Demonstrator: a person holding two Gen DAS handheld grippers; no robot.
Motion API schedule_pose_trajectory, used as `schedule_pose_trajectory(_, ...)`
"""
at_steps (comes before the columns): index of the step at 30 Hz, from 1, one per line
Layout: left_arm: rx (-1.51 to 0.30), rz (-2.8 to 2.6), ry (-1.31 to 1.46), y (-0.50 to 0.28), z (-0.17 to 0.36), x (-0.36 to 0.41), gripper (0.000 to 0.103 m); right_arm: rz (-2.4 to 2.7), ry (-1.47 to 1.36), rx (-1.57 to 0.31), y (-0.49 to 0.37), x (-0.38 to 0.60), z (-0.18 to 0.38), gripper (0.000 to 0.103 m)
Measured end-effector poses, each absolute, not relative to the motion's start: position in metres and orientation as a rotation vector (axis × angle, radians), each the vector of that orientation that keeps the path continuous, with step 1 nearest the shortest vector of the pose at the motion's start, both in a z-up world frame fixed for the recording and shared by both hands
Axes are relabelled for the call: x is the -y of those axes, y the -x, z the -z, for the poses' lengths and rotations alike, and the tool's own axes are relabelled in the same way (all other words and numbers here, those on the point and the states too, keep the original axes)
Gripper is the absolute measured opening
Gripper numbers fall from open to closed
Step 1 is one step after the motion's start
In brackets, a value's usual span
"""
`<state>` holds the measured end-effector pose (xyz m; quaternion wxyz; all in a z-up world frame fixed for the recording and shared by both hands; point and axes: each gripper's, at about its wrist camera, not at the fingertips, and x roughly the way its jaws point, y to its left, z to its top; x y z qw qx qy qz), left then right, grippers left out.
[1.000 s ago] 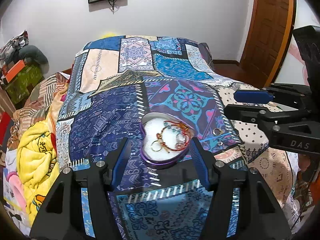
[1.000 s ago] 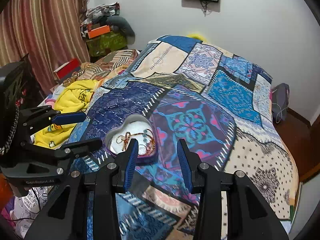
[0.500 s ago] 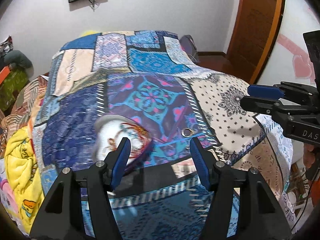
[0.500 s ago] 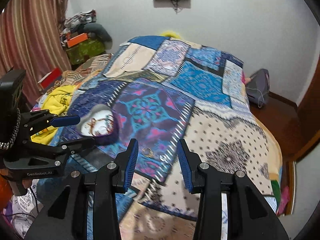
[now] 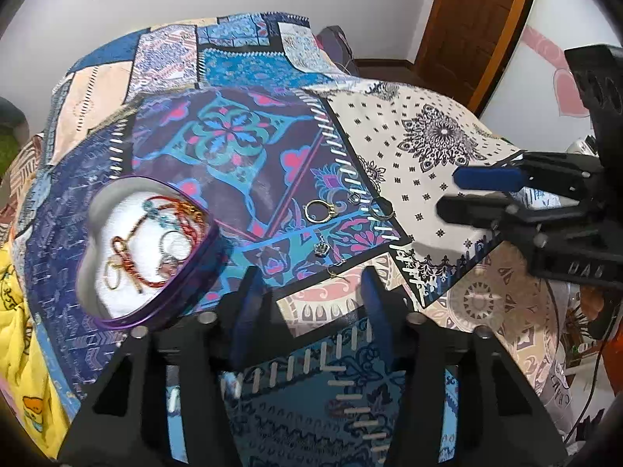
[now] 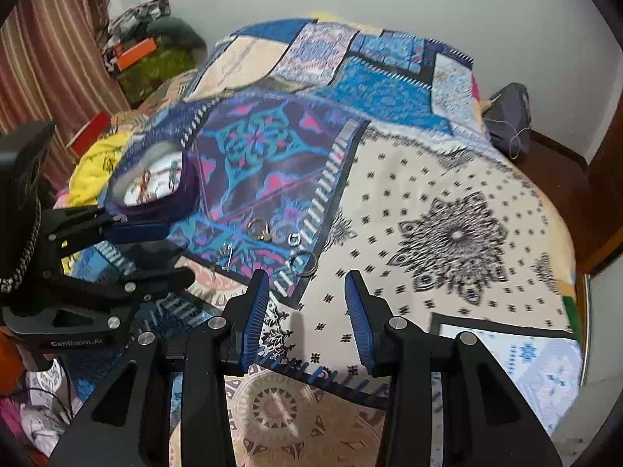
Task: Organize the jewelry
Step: 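Lower the right gripper around a silver ring on the quilt, then close the right gripper on the silver ring while the left gripper grasps a small charm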
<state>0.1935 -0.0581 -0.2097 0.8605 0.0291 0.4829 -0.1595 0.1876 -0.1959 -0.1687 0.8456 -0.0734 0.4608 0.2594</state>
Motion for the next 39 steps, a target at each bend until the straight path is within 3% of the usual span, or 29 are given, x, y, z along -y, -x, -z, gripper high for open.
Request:
schedule_pose_trajectory(7,-1.023,0.330,-0.050,-0.212,0.219,0.063,0.030,-0.566,0.194,-1.014,-0.200,0.185,0.191,0.037)
schedule_pose_trajectory(15,-1.046,0.346,-0.045,-0.226,0.230,0.067,0.026,-0.579,0.173,-1.058,-0.219,0.180,0.207,0.037)
schedule_pose_trajectory(19,-1.042,0.343,-0.027,-0.228,0.232,0.067,0.014,-0.589,0.178,-1.057,-0.218,0.176,0.210,0.019)
schedule_pose_trajectory(23,-1.049,0.351,0.013,-0.232,0.233,0.063,0.003,-0.596,0.150,-1.060,-0.217,0.179,0.209,0.019)
schedule_pose_trajectory(34,-1.024,0.357,-0.006,-0.225,0.218,0.062,0.000,-0.579,0.112,-1.017,-0.215,0.189,0.193,0.019)
schedule_pose_trajectory(36,-1.026,0.345,-0.031,-0.224,0.215,0.066,0.002,-0.579,0.106,-1.006,-0.214,0.191,0.189,0.019)
schedule_pose_trajectory(39,-1.019,0.341,-0.058,-0.226,0.213,0.072,0.017,-0.577,0.106,-0.992,-0.212,0.192,0.184,0.019)
